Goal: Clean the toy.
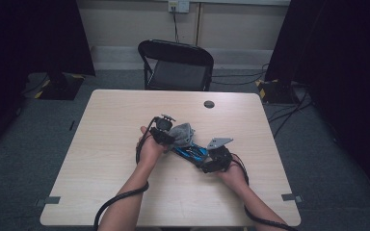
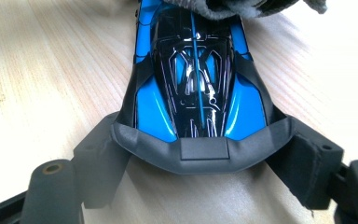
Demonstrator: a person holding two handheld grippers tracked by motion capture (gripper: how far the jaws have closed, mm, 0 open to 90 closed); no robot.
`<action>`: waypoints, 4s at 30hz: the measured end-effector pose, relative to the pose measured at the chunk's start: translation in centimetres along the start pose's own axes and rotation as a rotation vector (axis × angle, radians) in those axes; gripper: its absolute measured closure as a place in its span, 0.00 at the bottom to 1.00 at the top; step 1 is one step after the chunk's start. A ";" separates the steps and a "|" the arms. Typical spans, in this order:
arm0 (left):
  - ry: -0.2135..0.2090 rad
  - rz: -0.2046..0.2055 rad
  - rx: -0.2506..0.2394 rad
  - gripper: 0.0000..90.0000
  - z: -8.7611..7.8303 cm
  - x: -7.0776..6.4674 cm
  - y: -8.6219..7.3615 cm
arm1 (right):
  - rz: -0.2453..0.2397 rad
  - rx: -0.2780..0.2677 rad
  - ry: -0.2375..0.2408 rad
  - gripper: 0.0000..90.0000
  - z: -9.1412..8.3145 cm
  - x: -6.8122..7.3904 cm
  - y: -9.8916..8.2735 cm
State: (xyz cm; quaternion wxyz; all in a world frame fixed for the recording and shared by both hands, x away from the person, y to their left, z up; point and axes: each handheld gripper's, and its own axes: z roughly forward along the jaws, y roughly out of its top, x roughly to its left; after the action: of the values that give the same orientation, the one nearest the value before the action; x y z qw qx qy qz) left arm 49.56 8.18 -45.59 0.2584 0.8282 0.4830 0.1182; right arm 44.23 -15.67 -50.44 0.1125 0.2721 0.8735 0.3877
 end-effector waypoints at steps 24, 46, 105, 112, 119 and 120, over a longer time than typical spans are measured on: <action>0.029 -0.035 0.017 0.82 0.2 2.1 -1.2 | 0.000 0.000 0.000 0.27 0.0 0.0 0.0; 0.081 -0.097 -0.006 0.82 -2.6 6.0 -3.1 | 0.000 -0.001 0.000 0.27 0.0 0.0 0.0; -0.164 0.173 -0.094 0.82 -4.0 -6.3 0.0 | 0.000 0.000 0.000 0.27 0.0 0.0 0.0; -0.170 0.197 -0.068 0.82 -2.8 -7.7 0.1 | -0.001 -0.001 -0.001 0.27 0.0 0.0 0.0; -0.149 0.237 -0.028 0.82 -1.5 -8.4 -0.2 | -0.003 -0.002 -0.001 0.27 0.0 0.0 0.0; -0.147 0.239 -0.030 0.82 -1.5 -8.5 -0.2 | -0.003 -0.002 -0.001 0.27 0.0 0.0 0.0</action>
State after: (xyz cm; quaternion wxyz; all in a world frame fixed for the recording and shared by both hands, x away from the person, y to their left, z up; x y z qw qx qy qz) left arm 44.46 1.44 -44.03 0.2895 0.8823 0.3590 0.0943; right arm 44.25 -15.68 -50.45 0.1136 0.2710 0.8735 0.3881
